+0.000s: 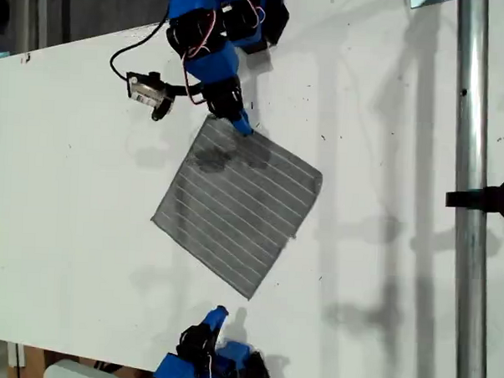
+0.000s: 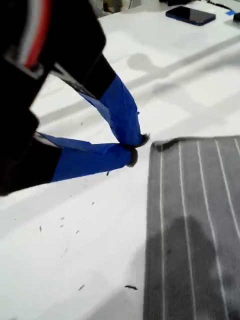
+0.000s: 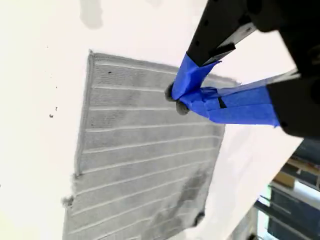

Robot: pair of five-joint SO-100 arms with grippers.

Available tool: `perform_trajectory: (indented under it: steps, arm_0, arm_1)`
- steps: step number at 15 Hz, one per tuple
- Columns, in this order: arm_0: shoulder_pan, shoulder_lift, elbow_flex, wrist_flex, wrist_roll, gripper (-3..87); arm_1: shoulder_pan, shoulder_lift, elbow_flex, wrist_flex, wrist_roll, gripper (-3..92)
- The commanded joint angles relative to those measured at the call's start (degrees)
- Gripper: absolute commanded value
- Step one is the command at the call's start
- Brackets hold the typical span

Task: Grasp corners of a towel and fold twice.

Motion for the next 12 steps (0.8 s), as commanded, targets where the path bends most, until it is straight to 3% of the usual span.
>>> perform_trajectory:
  steps: [1, 6, 11, 12]
  arm_0:
    - [1.49, -10.11, -15.47, 4.57, 2.37, -2.9]
    - [2.55, -19.86, -28.92, 8.09, 5.1, -2.9]
    - [2.72, -23.29, -29.36, 7.82, 5.1, -2.9]
    - [2.81, -23.29, -29.27, 7.82, 4.92, -2.9]
  arm_1:
    - [-3.16, -12.48, -19.69, 4.57, -1.23, -0.3]
    - [-9.32, -34.01, -43.24, 12.66, -0.26, 1.7]
    - [-10.11, -43.24, -51.42, 19.34, 0.88, 35.0]
    - [-9.93, -46.14, -54.4, 21.88, 0.53, 37.7]
